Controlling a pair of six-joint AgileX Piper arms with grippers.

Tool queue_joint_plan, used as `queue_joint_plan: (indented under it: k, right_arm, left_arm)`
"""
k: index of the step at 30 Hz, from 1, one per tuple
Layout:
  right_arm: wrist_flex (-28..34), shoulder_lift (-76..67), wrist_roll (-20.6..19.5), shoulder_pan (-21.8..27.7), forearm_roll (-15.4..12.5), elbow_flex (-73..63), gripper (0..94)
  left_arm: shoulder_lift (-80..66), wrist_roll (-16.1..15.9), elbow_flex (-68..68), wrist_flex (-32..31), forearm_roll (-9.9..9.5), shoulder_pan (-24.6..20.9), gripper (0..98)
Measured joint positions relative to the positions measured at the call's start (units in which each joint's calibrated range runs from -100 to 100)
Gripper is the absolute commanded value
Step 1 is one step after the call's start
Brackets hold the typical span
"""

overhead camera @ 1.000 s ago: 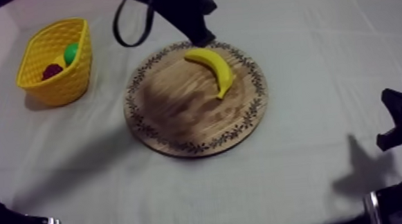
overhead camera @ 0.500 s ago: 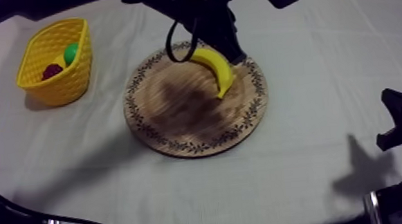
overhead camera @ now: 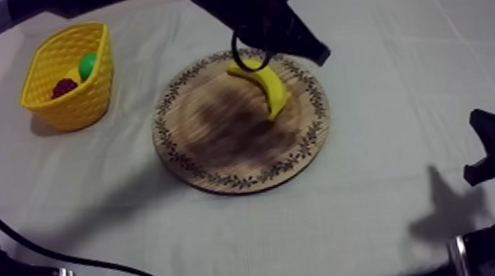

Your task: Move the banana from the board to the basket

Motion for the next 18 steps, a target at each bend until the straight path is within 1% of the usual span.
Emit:
queue_joint_plan:
  k: [2, 7, 9, 11, 14, 18]
  right_arm:
    - [0.00, 0.00, -0.01, 0.00, 0.00, 0.00, 0.3]
    - [0.00, 0.00, -0.01, 0.00, 0.00, 0.00, 0.3]
    - [0.00, 0.00, -0.01, 0.00, 0.00, 0.00, 0.3]
    - [0.00, 0.00, -0.01, 0.00, 0.00, 0.00, 0.3]
    - [0.00, 0.00, -0.01, 0.00, 0.00, 0.00, 0.3]
    - [0.00, 0.00, -0.01, 0.00, 0.00, 0.00, 0.3]
  left_arm:
    - [0.36, 2.09, -0.96, 0.93, 0.48, -0.11, 0.0]
    - [0.86, 8.56, -1.40, 2.05, 2.01, -0.70, 0.0]
    - [0.86, 11.32, -0.90, 2.38, 2.29, -0.90, 0.0]
    - [0.76, 13.84, -0.59, 2.38, 2.03, -0.98, 0.0]
    - [0.73, 18.07, -0.23, 2.72, 1.00, -1.23, 0.0]
    - [0.72, 24.10, 0.81, 2.83, 0.45, -1.59, 0.0]
